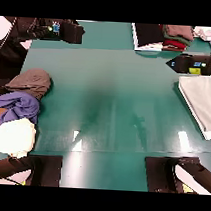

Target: Fold the shirts.

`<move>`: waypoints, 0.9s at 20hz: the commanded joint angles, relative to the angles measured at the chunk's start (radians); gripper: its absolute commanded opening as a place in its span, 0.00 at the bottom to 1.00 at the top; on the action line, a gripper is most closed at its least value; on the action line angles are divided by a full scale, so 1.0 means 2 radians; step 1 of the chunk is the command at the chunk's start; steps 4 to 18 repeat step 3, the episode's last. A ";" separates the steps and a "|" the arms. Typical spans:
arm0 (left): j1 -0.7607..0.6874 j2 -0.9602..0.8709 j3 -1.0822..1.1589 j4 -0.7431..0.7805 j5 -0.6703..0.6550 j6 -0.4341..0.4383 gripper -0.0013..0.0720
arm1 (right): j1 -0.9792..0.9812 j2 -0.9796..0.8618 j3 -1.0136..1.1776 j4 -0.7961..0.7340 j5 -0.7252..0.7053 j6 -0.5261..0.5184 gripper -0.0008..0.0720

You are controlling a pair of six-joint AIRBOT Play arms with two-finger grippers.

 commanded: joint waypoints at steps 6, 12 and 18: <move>0.000 0.000 0.000 0.000 0.000 0.000 0.05 | 0.034 0.001 0.000 0.003 0.000 0.000 0.04; 0.000 0.000 0.000 0.000 0.000 0.000 0.05 | 0.034 0.001 0.000 0.003 0.000 0.000 0.04; 0.000 0.000 0.000 0.000 0.000 0.000 0.05 | 0.034 0.001 0.000 0.003 0.000 0.000 0.04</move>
